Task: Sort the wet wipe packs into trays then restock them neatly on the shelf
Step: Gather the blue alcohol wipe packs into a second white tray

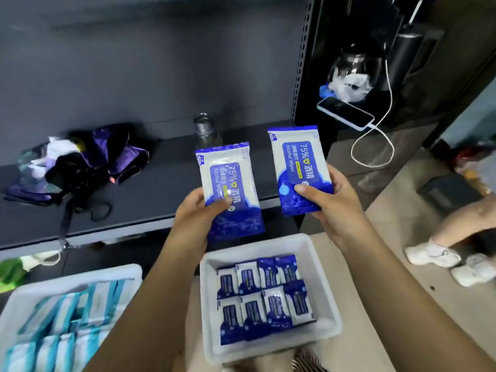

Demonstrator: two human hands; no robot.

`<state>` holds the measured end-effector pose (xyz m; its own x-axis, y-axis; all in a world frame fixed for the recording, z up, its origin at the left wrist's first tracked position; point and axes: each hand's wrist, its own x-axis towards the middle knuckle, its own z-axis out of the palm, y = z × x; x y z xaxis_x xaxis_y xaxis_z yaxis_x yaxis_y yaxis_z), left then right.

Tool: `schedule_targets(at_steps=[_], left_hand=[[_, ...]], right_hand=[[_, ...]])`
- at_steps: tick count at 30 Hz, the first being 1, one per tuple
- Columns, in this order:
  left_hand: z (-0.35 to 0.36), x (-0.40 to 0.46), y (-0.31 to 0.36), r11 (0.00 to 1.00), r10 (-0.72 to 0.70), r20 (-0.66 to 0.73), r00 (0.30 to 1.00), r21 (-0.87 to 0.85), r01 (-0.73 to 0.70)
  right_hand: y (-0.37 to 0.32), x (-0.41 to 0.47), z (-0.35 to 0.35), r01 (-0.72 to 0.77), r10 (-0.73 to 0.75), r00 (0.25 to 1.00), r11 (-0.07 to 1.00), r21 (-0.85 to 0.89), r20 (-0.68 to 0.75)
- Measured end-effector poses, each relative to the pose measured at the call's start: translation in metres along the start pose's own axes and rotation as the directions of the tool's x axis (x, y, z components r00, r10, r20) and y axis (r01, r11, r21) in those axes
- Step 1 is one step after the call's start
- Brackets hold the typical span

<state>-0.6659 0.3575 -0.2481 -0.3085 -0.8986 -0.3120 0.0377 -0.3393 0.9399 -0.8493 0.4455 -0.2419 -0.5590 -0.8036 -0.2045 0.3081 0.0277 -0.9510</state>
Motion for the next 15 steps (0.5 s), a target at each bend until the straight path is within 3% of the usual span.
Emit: schedule_targets(at_steps=[5,10,15], left_hand=[[0.001,0.009,-0.093,0.968,-0.230,-0.161,0.960,0.067,0.243],[0.007,0.009,-0.204,0.870,-0.451,-0.277,0.849,0.076,0.487],[0.025,0.024,-0.309,0.788,-0.530,-0.343,0.776,0.140,0.600]], right_hand=[[0.096,0.014,-0.058,-0.252,0.252,0.967,0.968,-0.005,-0.027],[0.203,0.032,-0.118,-0.522,0.517,0.850,0.852,-0.028,-0.101],[0.308,0.044,-0.166,-0.641,0.621,0.767,0.750,-0.162,-0.162]])
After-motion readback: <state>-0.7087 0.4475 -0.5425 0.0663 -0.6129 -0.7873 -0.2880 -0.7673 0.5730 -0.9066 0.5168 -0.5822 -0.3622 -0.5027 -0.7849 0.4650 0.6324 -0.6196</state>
